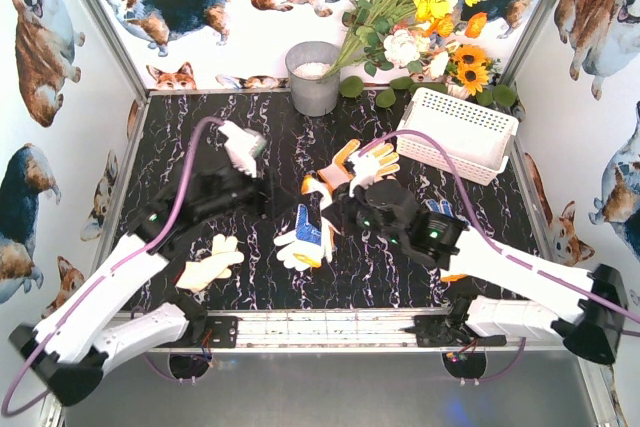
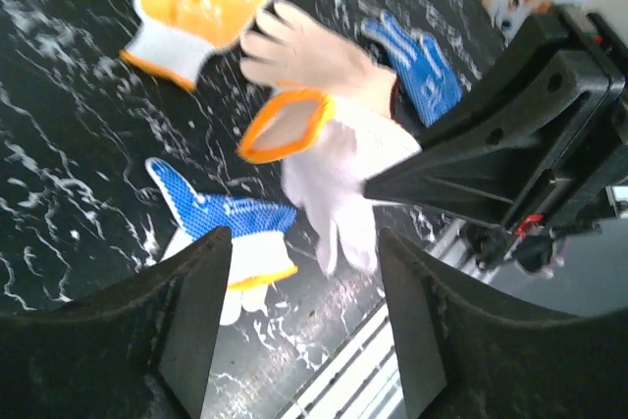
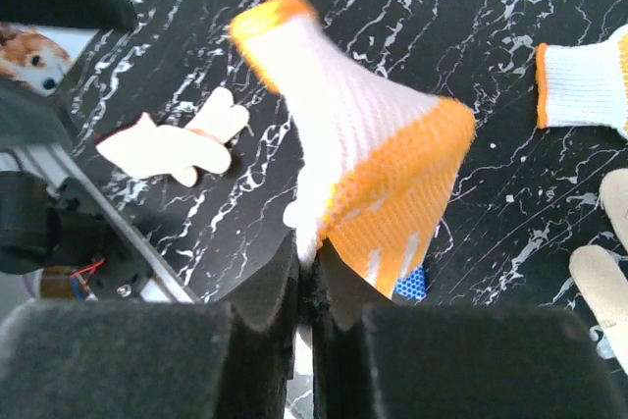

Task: Put the gloves into the storage basket
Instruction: Turn over the glove at the center of the board.

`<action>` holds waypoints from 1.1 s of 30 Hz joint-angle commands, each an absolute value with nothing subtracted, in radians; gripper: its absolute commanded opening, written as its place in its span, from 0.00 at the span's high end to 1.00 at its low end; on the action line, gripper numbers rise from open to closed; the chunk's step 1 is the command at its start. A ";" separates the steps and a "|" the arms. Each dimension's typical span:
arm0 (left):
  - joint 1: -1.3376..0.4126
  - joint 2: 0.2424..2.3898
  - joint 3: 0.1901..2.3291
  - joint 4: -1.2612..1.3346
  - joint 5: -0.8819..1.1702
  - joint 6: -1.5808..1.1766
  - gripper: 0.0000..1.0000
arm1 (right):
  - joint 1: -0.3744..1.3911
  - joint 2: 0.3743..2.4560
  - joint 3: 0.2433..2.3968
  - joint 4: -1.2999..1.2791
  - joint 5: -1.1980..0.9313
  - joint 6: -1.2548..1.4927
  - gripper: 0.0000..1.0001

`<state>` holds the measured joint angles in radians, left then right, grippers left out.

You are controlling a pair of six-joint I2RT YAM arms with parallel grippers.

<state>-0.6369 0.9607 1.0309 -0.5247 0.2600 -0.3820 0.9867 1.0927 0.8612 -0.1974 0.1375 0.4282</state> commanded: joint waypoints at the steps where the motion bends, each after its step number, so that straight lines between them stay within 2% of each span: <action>1: -0.645 0.862 0.988 -0.402 0.143 -0.321 0.38 | 0.984 1.027 0.926 -0.305 0.077 0.472 1.00; 3: -0.646 0.848 0.966 -0.368 0.193 -0.296 0.29 | 0.977 1.024 0.957 -0.373 0.055 0.498 1.00; 9: -0.644 0.859 0.981 -0.376 0.365 -0.212 0.11 | 0.930 0.986 0.969 -0.413 -0.115 0.526 1.00; 17: -0.646 0.914 0.961 -0.312 0.584 -0.212 0.00 | 0.861 0.917 0.950 -0.422 -0.348 0.480 1.00; 25: -0.657 0.963 0.953 -0.234 0.763 -0.243 0.00 | 0.857 0.895 0.939 -0.381 -0.596 0.457 1.00; 33: -0.687 1.022 0.957 -0.304 0.842 -0.170 0.00 | 0.856 0.912 0.949 -0.353 -0.705 0.448 1.00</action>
